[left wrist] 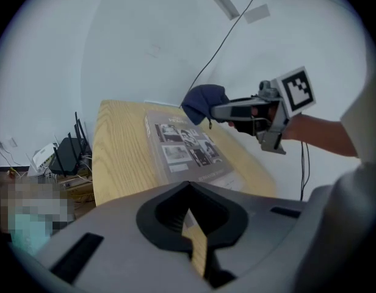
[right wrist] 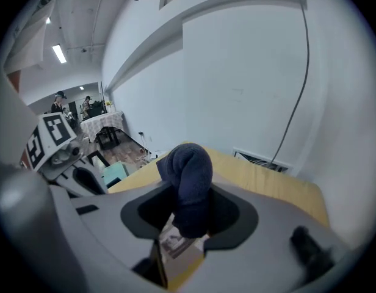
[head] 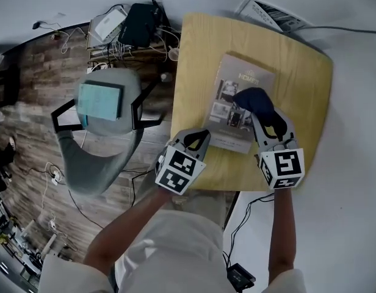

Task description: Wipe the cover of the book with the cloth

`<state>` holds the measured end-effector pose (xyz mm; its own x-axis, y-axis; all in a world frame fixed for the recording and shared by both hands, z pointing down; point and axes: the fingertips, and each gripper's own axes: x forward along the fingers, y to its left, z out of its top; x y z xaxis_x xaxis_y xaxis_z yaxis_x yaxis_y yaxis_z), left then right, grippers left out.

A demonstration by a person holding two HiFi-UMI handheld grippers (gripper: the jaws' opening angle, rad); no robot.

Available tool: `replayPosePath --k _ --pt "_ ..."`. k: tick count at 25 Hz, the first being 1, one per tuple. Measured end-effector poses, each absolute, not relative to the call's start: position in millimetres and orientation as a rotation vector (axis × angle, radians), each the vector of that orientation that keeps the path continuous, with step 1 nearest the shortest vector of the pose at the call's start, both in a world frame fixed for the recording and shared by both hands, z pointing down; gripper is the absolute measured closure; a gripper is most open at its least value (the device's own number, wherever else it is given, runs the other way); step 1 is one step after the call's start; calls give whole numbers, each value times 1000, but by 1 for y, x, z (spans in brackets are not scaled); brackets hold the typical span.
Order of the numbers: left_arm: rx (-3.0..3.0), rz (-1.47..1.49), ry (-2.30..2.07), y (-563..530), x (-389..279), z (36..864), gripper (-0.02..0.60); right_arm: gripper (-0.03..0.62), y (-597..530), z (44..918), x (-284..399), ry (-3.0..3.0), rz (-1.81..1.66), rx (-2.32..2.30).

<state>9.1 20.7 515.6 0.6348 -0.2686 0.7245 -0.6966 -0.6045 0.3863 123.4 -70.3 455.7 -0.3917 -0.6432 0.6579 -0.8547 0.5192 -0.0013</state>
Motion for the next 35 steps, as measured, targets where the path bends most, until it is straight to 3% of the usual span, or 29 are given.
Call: replayPosePath --k 17,35 --pt "2170 799 -699 36 5 525 572 436 -188 507 100 -2109 430 1215" --pt "2192 807 -649 36 6 525 573 439 -158 525 89 -2112 406 1135"
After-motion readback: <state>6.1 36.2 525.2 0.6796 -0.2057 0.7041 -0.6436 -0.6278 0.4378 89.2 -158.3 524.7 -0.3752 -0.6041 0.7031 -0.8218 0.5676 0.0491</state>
